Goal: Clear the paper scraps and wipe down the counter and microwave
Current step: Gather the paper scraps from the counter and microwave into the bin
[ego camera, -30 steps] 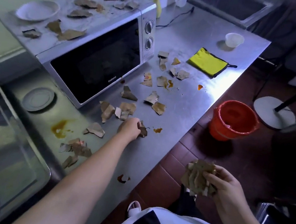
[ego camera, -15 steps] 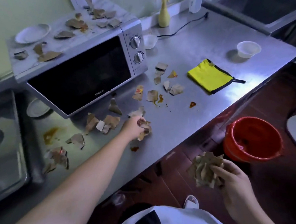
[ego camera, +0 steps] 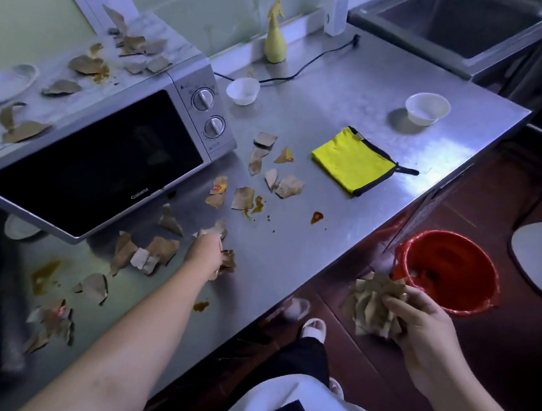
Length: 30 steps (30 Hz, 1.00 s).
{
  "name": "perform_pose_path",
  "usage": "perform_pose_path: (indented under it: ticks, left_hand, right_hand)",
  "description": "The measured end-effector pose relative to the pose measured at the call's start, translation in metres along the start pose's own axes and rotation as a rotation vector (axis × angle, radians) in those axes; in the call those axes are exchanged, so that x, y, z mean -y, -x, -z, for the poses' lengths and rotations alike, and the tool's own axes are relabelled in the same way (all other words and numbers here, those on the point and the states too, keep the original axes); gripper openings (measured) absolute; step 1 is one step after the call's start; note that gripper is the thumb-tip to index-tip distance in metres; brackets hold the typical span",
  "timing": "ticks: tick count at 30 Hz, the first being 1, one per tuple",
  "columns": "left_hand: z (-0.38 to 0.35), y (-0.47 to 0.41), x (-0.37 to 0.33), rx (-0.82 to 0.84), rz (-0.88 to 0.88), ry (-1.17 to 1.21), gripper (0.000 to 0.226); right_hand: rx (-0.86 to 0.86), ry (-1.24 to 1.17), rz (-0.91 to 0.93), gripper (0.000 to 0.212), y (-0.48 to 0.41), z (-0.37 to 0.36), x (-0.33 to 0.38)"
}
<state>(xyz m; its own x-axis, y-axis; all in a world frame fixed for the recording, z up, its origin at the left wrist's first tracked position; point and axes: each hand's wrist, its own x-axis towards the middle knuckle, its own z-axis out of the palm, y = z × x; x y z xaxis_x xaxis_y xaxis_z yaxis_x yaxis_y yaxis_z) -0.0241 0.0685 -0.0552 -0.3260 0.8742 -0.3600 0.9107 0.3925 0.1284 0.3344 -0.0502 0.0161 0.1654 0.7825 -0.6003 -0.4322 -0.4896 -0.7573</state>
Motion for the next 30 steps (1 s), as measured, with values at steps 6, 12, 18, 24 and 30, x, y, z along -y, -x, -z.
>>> perform_pose_path:
  ticks: [6, 12, 18, 24, 30]
  left_hand:
    - [0.006, -0.003, -0.001, 0.030, -0.024, -0.229, 0.019]
    - [0.013, -0.014, -0.008, 0.146, -0.173, -0.088, 0.021]
    - [0.041, -0.067, -0.086, 0.180, -0.210, 0.447, 0.020]
    - [0.034, -0.140, -0.162, 0.156, -0.209, 0.426, 0.057]
    - [0.017, -0.163, -0.178, 0.149, -0.121, 0.176, 0.037]
  right_hand:
    - [0.022, -0.028, -0.006, 0.020, -0.035, -0.020, 0.035]
    - [-0.045, 0.079, -0.003, 0.019, -0.078, -0.028, 0.073]
    - [-0.094, 0.124, -0.027, 0.023, -0.117, -0.042, 0.103]
    - [-0.125, 0.143, -0.013, 0.019, -0.138, -0.038, 0.124]
    - [-0.098, 0.141, -0.040, 0.017, -0.160, -0.026, 0.141]
